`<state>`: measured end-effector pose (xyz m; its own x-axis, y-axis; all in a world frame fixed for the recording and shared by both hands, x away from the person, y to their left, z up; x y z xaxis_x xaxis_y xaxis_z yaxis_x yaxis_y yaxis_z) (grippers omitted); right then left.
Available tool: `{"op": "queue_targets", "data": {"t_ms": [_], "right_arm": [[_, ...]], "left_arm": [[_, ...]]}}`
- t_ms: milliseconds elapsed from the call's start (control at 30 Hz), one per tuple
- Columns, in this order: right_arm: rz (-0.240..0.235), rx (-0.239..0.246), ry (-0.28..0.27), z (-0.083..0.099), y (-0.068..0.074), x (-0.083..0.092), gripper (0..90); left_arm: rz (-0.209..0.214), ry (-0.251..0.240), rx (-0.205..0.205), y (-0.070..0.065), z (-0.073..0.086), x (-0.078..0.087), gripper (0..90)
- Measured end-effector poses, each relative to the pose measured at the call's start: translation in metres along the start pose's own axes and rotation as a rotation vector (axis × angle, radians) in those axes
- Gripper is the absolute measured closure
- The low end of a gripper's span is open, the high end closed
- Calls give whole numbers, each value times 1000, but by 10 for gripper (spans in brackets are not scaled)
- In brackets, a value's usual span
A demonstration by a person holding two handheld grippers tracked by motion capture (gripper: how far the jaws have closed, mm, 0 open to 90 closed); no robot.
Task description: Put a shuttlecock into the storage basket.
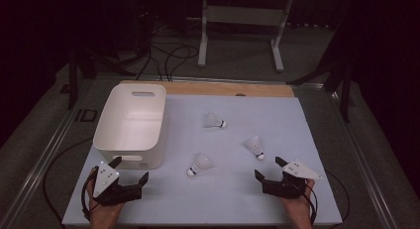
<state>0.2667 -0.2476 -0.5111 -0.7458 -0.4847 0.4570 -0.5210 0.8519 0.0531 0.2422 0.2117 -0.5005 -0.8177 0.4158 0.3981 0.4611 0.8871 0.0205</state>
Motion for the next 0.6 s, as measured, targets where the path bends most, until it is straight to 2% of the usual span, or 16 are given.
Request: {"op": "queue_targets", "data": {"t_ms": [233,300,600], "right_arm": [[2,-3,4,0,0,-1,91],[0,-19,3,0,-2,-2,91],[8,-33,43,0,-3,-3,91]], "left_arm": [[1,-6,-9,-1,0,-1,2],[3,-3,-11,-2,0,-2,2],[-3,-11,9,0,0,-2,1]]}}
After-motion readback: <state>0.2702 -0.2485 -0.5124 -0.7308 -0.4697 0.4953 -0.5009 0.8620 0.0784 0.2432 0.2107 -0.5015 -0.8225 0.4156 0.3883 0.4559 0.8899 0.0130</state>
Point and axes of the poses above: each handheld gripper's, and its own axes: x roughly backward along the jaws, z roughly out of its underside, y roughly to its left, the point moved 4 cm from there along -x, roughly forward along the jaws, and after that the axes turned 1 degree about y, right-handed, at the moved point
